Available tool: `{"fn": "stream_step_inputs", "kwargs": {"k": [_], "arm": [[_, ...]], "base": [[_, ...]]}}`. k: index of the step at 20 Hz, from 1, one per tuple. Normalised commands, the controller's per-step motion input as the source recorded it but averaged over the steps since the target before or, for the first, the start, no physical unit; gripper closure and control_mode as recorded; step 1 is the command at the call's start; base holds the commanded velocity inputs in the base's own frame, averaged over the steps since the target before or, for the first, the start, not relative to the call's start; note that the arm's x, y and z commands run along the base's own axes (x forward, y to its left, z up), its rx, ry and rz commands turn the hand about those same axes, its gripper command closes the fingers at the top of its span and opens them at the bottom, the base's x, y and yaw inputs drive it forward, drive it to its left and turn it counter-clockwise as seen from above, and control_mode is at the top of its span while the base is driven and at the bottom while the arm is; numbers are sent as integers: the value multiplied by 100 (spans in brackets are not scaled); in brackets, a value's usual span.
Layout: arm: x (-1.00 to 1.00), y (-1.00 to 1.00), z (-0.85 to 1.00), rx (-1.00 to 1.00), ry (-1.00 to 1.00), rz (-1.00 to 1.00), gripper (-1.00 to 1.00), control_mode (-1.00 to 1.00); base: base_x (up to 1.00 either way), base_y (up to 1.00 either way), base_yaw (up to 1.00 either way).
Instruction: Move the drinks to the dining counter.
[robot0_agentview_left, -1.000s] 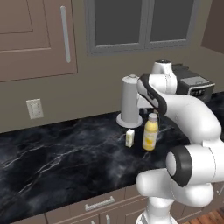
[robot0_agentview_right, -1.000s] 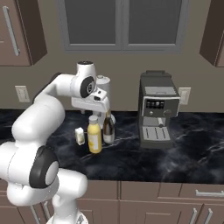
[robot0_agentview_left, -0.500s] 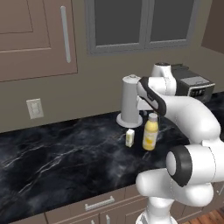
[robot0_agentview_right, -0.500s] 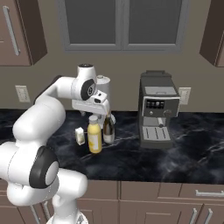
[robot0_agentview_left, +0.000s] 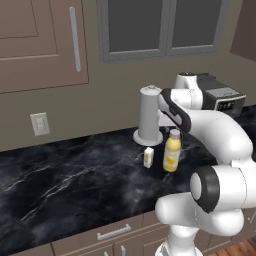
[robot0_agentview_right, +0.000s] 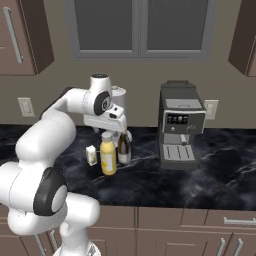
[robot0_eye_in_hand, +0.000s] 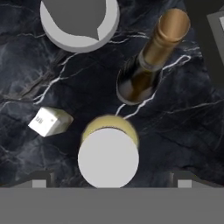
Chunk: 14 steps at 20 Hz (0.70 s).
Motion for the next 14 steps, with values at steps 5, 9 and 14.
{"fn": "stream_step_inputs", "kwargs": {"k": [5, 9, 14], "arm": [[0, -7, -5, 0, 0, 0, -100, -100], [0, 0, -8, 0, 0, 0, -100, -100], [0, 0, -2, 0, 0, 0, -100, -100]], "base": [[0, 0, 0], [0, 0, 0], [0, 0, 0]]}}
